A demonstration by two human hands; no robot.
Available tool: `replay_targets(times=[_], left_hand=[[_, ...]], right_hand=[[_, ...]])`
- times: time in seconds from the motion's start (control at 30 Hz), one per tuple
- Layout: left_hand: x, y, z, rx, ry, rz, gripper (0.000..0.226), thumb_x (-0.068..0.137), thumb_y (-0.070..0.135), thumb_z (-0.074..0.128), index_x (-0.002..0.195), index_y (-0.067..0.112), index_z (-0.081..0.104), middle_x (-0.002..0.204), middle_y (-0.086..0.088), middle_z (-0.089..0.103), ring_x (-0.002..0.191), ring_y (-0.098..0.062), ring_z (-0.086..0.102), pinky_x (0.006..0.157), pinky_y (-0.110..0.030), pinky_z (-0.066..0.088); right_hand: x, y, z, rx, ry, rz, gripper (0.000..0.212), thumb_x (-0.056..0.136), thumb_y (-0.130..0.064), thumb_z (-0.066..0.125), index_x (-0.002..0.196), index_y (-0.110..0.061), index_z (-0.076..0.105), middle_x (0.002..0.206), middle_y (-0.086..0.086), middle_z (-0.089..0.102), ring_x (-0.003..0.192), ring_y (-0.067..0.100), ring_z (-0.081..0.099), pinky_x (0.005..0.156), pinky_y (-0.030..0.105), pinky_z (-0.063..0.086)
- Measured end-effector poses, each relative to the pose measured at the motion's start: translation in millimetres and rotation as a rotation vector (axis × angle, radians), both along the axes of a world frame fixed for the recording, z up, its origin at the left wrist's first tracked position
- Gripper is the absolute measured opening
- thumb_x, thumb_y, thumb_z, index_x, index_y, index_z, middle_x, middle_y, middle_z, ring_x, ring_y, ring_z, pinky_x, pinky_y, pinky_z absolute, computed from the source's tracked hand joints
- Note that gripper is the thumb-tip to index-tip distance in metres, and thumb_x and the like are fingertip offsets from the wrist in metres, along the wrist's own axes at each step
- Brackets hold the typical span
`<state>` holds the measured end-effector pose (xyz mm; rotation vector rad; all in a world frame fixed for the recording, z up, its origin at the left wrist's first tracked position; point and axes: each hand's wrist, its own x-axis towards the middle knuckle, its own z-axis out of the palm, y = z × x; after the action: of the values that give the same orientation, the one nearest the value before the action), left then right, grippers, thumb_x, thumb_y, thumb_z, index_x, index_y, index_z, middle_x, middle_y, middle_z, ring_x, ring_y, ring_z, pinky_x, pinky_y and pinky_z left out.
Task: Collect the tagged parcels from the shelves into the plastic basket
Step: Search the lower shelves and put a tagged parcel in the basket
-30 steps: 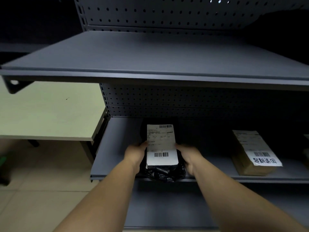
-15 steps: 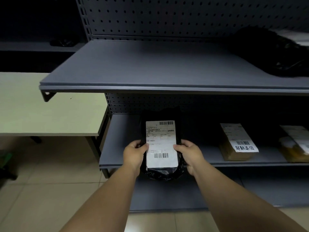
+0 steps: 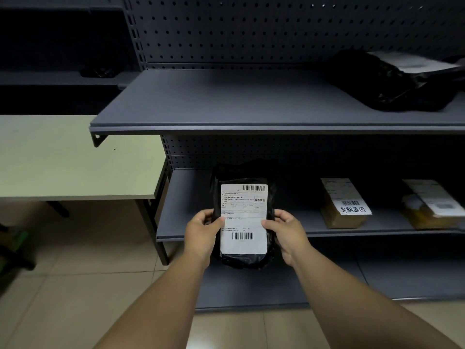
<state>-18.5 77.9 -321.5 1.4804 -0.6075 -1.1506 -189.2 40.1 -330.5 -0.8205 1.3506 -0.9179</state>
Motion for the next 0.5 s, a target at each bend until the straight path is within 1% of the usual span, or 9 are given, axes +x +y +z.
replay_targets(times=[0.27,0.37,0.43,0.5], left_hand=[[1,-7,6,-0.008,-0.044,-0.005,0.02,0.088,0.002,0.064,0.106,0.009,0.063,0.095,-0.003,0.07,0.086,-0.016,0.066,0.071,-0.023,0.052],[1,-15,2,0.022,-0.08,-0.007,0.019,0.088,0.004,0.064,0.106,0.009,0.064,0.096,-0.003,0.07,0.089,-0.019,0.067,0.077,-0.029,0.054],[2,-22,-2,0.048,-0.115,-0.012,0.017,0.088,0.006,0.064,0.105,0.01,0.064,0.094,-0.002,0.07,0.088,-0.019,0.067,0.078,-0.031,0.054],[2,-30,-7,0.073,-0.141,-0.02,0.015,0.088,0.008,0.064,0.103,0.01,0.066,0.094,-0.003,0.07,0.089,-0.021,0.067,0.08,-0.033,0.055]], right_hand=[[2,-6,8,-0.003,0.005,-0.016,0.027,0.083,0.006,0.063,0.106,-0.007,0.063,0.108,0.016,0.069,0.098,0.029,0.066,0.092,0.042,0.053],[2,-14,5,0.007,0.032,-0.007,0.029,0.084,0.005,0.062,0.112,-0.006,0.061,0.107,0.013,0.069,0.098,0.029,0.067,0.091,0.041,0.053],[3,-21,2,0.018,0.058,0.004,0.029,0.086,0.004,0.061,0.113,-0.004,0.06,0.104,0.011,0.07,0.096,0.029,0.067,0.091,0.041,0.053],[3,-29,-3,0.034,0.078,0.009,0.029,0.086,0.003,0.061,0.115,-0.003,0.059,0.102,0.011,0.069,0.092,0.028,0.067,0.086,0.039,0.055]])
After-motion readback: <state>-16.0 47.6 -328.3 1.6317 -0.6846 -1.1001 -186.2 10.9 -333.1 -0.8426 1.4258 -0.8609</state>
